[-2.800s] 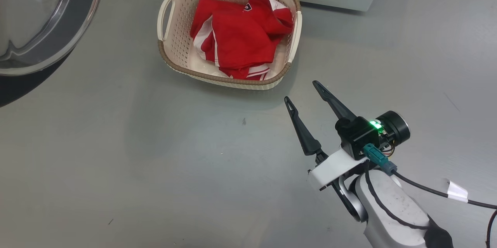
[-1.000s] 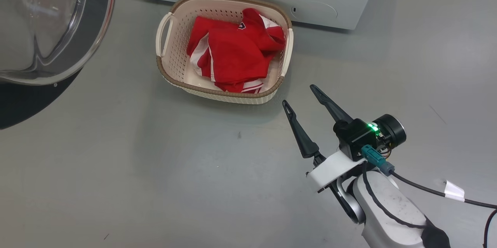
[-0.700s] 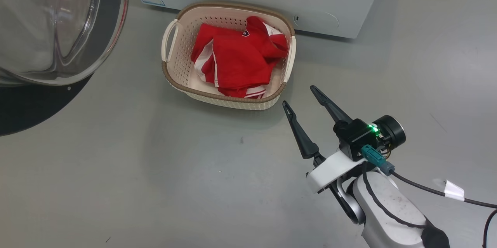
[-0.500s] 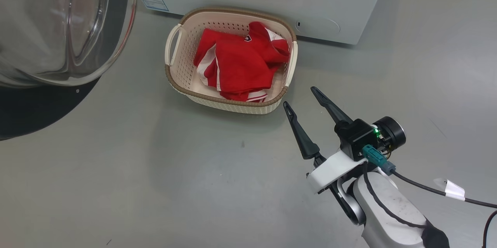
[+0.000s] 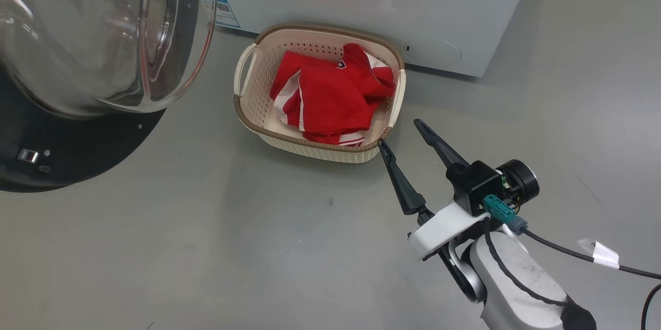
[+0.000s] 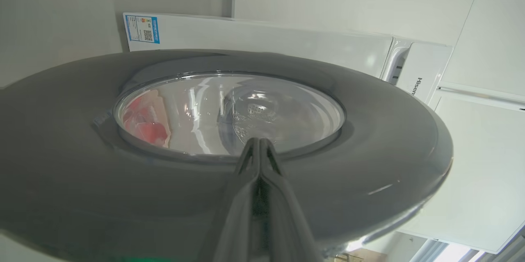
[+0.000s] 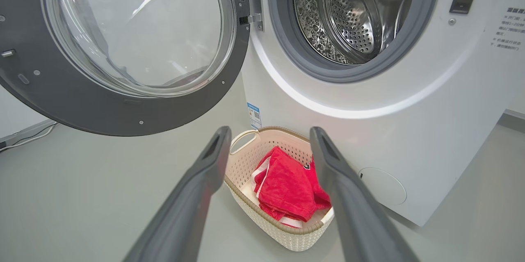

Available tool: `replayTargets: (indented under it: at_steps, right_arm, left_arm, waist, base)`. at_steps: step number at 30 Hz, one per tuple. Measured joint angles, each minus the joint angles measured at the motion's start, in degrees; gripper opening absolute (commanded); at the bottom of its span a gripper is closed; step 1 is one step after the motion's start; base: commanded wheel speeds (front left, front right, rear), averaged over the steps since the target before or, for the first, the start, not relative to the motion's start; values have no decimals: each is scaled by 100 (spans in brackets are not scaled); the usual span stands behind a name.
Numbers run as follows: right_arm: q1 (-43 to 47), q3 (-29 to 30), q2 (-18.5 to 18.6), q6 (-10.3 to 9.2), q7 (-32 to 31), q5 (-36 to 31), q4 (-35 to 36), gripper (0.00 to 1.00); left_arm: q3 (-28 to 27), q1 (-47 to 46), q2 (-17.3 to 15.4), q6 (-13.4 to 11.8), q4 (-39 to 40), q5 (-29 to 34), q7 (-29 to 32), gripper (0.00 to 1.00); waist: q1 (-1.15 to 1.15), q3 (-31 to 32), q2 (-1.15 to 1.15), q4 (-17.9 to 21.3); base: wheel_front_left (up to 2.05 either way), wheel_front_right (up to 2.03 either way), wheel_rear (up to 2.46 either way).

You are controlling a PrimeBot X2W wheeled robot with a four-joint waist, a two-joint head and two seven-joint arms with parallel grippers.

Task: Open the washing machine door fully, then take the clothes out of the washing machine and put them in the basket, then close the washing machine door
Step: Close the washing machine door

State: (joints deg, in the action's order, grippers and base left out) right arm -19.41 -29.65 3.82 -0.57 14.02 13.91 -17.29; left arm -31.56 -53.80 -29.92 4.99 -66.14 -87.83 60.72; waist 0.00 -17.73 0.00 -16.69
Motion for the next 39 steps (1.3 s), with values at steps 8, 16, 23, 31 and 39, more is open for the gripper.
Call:
replayTargets:
  at_steps: [8,16,23,31,39]
  right_arm:
    - [21,-3,-1,46,1,26,-14,100]
    - [79,-23,-2,49,15,64,-19,100]
    - [116,-19,-4,94,15,112,-45,100]
    - [121,-4,-7,94,16,115,-43,100]
    - [142,13,-9,93,16,120,-19,100]
  left_arm:
    - [64,7,172,91,111,-55,537,0]
    - [96,53,413,141,231,-275,1040,0]
    - [167,180,599,145,377,-294,1381,0]
    - [241,370,998,188,601,-345,1716,0]
    - [258,669,1223,188,781,-365,1745,0]
  waist:
    - [0,100,0,-58]
    - [0,188,0,-85]
    - [0,280,0,-95]
    - [0,350,0,-114]
    - [0,393,0,-121]
  base:
    - [0,0,0]
    - [0,0,0]
    - [0,0,0]
    - [0,0,0]
    - [0,0,0]
